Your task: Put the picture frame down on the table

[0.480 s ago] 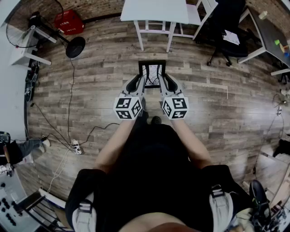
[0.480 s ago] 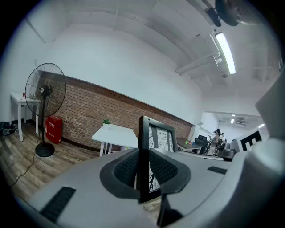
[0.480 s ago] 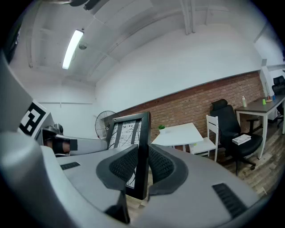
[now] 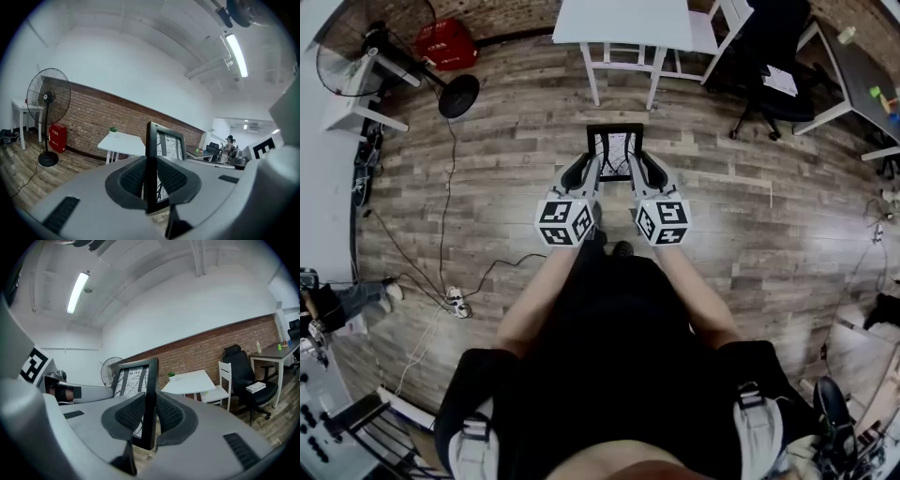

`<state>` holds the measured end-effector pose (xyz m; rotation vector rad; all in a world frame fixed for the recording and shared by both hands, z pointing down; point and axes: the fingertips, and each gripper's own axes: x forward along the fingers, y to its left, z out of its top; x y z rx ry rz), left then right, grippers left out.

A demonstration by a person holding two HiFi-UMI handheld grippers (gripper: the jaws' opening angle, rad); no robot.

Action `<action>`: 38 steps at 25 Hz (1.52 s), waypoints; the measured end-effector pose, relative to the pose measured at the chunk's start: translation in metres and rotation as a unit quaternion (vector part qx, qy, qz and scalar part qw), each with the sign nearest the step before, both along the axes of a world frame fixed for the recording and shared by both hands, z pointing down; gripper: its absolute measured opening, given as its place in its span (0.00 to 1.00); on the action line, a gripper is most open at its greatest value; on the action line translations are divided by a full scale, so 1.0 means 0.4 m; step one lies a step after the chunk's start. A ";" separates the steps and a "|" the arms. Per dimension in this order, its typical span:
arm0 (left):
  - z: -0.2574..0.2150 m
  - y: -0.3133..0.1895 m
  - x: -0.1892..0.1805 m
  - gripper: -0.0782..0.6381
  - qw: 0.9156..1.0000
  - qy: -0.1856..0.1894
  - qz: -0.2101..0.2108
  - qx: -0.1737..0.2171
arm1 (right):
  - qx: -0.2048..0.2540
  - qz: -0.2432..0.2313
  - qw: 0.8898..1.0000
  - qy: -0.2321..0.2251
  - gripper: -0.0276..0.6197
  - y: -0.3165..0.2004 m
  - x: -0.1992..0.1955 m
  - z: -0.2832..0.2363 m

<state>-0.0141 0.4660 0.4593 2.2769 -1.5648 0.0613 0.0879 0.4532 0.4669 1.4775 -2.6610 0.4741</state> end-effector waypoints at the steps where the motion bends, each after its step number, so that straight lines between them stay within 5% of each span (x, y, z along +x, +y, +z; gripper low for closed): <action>1: -0.002 0.000 0.000 0.22 1.000 0.000 -0.001 0.001 | 0.000 -0.002 1.000 -0.001 0.15 0.000 0.000 -0.002; 13: -0.007 -0.007 -0.034 0.22 1.000 0.020 -0.009 0.010 | 0.004 -0.006 1.000 -0.008 0.15 -0.009 -0.031 -0.009; 38: 0.032 -0.362 -0.165 0.22 0.998 0.047 0.032 -0.004 | -0.005 0.032 0.999 0.015 0.15 -0.340 -0.160 0.017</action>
